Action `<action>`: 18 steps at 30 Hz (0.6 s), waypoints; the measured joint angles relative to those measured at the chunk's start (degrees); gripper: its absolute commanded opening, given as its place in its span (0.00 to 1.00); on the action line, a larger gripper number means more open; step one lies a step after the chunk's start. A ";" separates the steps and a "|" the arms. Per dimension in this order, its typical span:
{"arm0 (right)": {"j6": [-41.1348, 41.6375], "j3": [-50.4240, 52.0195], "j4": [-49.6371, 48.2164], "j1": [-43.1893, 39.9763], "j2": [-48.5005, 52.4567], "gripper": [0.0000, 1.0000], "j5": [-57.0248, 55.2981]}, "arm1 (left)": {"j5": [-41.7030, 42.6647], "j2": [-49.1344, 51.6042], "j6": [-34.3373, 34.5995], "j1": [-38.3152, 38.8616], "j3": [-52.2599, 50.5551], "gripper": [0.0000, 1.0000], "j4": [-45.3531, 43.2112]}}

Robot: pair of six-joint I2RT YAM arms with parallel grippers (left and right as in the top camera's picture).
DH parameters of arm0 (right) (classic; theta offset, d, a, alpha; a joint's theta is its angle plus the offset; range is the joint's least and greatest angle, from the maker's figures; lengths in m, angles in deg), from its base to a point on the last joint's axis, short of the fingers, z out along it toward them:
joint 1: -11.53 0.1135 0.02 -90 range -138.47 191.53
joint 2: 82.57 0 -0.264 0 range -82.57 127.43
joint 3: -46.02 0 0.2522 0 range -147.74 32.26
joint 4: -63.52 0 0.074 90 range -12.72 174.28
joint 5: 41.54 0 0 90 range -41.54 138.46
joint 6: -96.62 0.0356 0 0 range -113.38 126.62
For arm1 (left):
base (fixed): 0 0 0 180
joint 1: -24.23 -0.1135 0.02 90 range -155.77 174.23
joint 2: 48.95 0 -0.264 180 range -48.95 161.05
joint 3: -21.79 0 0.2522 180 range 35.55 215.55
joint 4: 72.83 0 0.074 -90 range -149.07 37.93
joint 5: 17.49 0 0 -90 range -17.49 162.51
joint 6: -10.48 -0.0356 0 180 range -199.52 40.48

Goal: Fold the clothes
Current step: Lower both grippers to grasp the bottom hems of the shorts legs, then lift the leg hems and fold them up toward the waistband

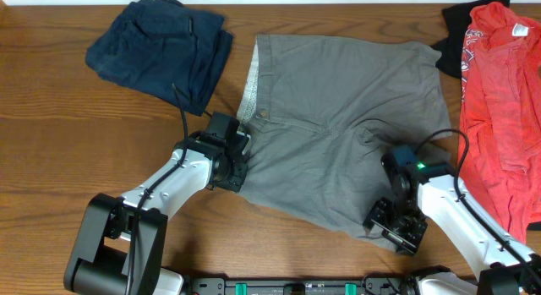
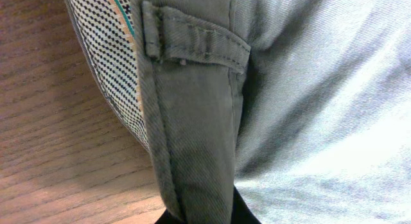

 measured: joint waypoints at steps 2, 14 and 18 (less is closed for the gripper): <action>0.76 1.20 -1.29 0.00 0.00 0.70 0.17 | 0.00 0.02 0.00 0.00 0.00 0.06 0.00; 15.04 7.69 -10.58 1.38 -1.22 0.55 -1.36 | 0.00 0.02 1.55 0.00 0.00 0.06 -0.04; 17.81 8.55 -13.33 1.40 -2.03 0.07 0.35 | 0.00 0.02 1.95 0.00 0.00 0.06 -0.02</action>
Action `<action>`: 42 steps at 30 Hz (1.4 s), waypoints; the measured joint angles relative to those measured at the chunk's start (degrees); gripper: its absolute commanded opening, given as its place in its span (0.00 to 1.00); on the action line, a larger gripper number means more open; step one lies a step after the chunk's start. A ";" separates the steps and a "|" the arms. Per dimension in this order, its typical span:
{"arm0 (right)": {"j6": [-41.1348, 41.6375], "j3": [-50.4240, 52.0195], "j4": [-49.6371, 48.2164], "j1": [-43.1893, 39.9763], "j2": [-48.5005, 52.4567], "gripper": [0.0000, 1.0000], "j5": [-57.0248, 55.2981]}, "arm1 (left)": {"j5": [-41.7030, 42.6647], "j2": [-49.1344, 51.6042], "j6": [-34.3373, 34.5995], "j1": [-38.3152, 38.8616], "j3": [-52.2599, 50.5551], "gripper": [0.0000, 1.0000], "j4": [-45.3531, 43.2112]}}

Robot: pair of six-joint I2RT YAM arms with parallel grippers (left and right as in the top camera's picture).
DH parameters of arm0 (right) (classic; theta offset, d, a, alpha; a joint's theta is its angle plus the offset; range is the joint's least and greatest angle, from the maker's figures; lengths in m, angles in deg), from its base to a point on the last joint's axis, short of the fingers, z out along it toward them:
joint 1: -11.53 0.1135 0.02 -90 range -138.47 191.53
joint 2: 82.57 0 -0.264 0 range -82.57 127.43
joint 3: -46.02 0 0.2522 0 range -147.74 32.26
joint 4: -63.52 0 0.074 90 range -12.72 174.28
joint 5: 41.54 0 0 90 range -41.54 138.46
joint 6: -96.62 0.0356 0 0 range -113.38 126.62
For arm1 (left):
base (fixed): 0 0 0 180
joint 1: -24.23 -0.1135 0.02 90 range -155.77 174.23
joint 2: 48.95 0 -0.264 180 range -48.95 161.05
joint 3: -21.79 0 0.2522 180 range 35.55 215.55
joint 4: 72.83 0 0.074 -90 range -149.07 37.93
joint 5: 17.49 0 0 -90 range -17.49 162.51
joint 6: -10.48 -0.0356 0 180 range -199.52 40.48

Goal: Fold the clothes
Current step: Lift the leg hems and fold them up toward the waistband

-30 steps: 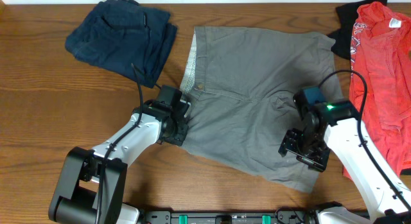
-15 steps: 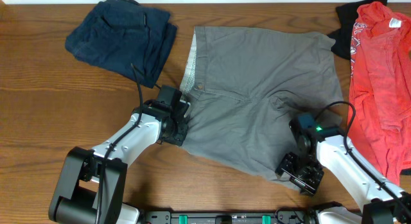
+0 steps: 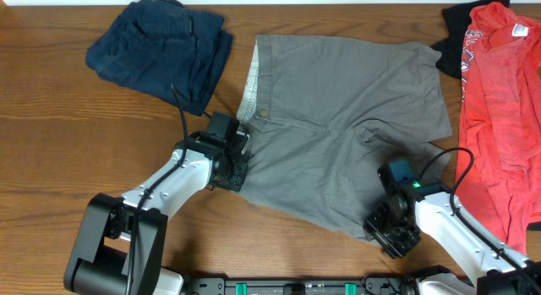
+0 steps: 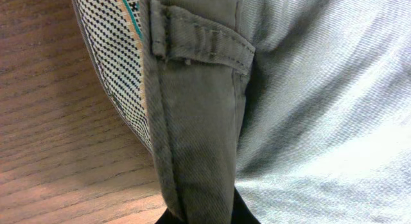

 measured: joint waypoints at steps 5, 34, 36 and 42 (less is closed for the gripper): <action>1.07 -0.17 -1.03 0.37 0.13 0.01 0.50 | 0.17 0.04 1.38 0.00 0.66 0.06 2.49; -24.96 -36.46 34.86 -14.25 -22.95 0.01 -9.27 | 6.14 -32.57 11.61 1.11 7.76 0.06 19.21; -27.28 -40.44 37.97 -14.40 -22.95 0.01 -8.92 | 6.67 -33.97 12.98 1.16 7.98 0.06 20.85; -32.09 -48.00 36.72 -14.45 -20.02 0.01 -8.68 | 7.23 -35.50 16.37 1.46 8.04 0.06 22.75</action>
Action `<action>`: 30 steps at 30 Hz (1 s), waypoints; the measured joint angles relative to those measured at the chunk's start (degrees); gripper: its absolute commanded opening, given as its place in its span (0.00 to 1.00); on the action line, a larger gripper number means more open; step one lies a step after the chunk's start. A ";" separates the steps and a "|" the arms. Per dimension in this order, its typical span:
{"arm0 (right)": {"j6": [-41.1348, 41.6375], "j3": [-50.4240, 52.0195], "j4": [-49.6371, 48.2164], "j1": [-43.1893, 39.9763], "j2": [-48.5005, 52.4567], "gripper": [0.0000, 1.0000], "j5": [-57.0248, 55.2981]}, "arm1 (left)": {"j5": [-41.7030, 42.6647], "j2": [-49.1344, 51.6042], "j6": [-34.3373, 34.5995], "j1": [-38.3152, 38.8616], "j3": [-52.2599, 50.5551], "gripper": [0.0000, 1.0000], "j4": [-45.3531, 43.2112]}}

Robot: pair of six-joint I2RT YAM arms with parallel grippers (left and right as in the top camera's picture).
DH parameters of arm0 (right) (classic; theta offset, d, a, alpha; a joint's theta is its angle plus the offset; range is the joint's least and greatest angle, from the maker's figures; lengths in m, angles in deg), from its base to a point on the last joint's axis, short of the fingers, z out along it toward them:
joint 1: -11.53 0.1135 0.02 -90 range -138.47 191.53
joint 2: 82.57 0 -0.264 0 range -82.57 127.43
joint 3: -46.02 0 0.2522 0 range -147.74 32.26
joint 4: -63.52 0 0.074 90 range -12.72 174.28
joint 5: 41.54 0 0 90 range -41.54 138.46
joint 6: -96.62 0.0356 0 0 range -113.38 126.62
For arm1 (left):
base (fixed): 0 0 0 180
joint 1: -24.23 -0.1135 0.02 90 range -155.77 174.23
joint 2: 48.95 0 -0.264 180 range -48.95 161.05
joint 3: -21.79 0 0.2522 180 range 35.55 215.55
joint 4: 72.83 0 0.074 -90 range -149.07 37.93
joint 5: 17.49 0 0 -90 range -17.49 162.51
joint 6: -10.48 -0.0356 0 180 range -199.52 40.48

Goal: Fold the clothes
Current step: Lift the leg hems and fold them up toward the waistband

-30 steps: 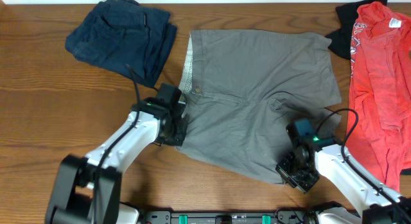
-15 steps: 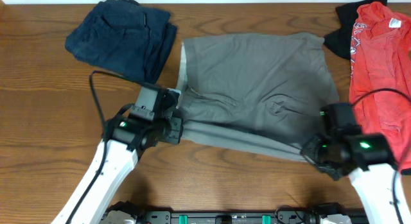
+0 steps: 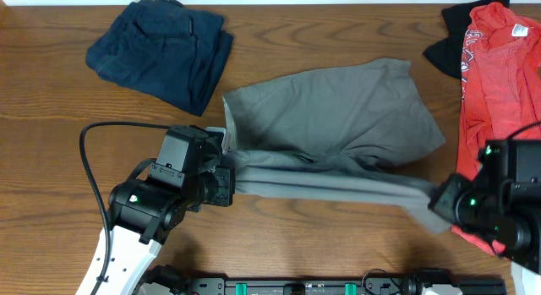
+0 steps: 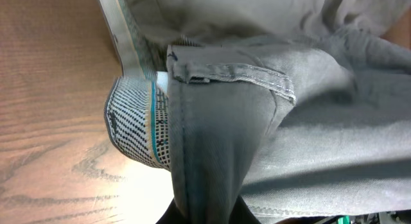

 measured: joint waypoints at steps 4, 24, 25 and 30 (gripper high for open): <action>-2.99 -0.48 -10.05 -0.07 6.93 0.01 -1.22 | -2.64 1.62 0.68 0.00 0.02 0.06 -6.45; -14.14 -0.96 -59.45 -0.35 40.54 0.01 -2.93 | -15.56 29.57 -0.28 -0.11 0.28 0.06 -47.36; -14.58 -1.01 -61.79 -0.31 41.81 0.01 -2.58 | -16.37 30.73 -0.28 -0.11 0.28 0.06 -48.94; -15.78 -1.25 -70.60 0.37 48.89 0.01 -2.03 | -19.63 35.50 -0.37 -0.24 0.28 0.06 -55.84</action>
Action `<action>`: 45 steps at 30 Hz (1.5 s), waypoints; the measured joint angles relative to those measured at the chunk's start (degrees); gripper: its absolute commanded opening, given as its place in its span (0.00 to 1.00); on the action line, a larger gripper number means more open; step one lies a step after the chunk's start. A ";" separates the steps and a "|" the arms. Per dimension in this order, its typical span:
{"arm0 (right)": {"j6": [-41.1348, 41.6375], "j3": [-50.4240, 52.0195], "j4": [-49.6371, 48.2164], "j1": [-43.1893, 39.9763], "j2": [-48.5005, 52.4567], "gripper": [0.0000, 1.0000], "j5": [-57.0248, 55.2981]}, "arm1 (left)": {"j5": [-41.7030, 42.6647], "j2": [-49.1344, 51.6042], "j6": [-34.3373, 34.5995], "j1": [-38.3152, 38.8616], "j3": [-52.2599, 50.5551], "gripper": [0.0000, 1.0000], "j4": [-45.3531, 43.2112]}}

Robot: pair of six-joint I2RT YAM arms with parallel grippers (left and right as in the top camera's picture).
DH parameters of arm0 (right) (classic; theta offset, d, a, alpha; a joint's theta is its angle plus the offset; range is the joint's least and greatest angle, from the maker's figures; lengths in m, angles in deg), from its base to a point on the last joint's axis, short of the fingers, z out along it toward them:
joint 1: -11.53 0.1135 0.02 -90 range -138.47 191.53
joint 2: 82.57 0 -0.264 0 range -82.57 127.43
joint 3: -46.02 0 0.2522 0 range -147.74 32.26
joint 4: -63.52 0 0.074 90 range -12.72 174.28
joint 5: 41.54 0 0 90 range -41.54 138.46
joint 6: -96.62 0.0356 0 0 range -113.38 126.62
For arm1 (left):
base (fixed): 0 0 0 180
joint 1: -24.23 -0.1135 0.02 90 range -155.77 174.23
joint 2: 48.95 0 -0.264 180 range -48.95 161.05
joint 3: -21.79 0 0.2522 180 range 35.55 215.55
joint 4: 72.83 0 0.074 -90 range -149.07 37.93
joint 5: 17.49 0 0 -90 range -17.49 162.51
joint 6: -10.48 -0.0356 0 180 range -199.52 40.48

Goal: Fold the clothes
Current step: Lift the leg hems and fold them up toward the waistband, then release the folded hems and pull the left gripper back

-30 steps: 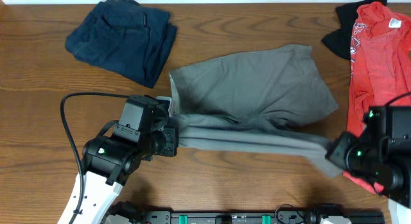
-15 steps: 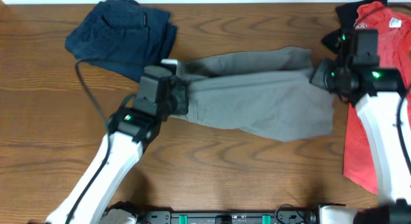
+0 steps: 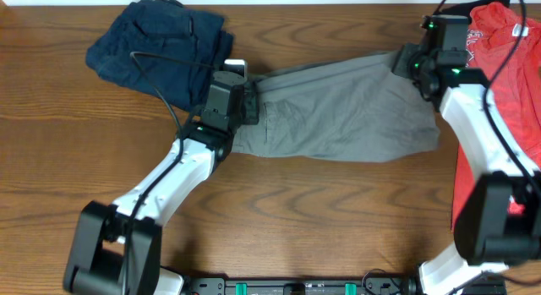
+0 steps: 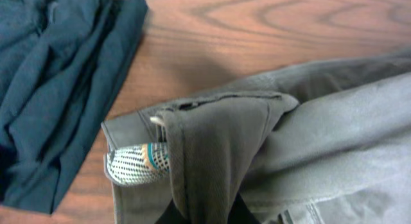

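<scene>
The grey shorts (image 3: pixel 338 113) lie across the far middle of the table, doubled over lengthwise. My left gripper (image 3: pixel 240 103) is at their waistband end, shut on a fold of waistband. In the left wrist view that fold (image 4: pixel 212 147) runs down between the fingers of the left gripper (image 4: pixel 204 215), and the dotted inner lining (image 4: pixel 131 165) shows beside it. My right gripper (image 3: pixel 412 62) is at the far right corner of the shorts, shut on the leg end.
A folded dark blue garment (image 3: pixel 161 43) lies at the far left, close to the waistband, and fills the left of the wrist view (image 4: pixel 51 89). A red shirt (image 3: pixel 499 101) lies along the right edge, under the right arm.
Both grippers have moved from the near side of the table to the far side, still holding the shorts. The lifted near edge now lies on the far edge, so the shorts are folded in half.
The shorts lay spread flat, with my left gripper shut on the near waistband corner and the right at the near leg hem. Then both held that edge raised and stretched over the table's front. Now it rests at the far side, with the shorts doubled.
</scene>
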 measured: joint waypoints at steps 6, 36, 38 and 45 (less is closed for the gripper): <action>-0.83 -0.07 -9.07 1.79 9.07 0.99 -0.52 | -2.69 5.14 -0.35 -1.05 -0.02 0.98 -7.69; -8.35 -0.87 15.15 6.03 2.45 0.99 5.77 | 22.40 4.74 -13.79 -12.37 2.10 0.98 20.17; -8.44 -0.87 15.21 6.03 2.45 0.99 5.64 | 24.70 6.19 -14.86 -13.33 2.10 0.98 20.31; -8.66 -0.87 15.45 6.03 2.45 0.94 5.31 | 29.27 10.64 -17.57 -14.29 2.10 0.99 20.31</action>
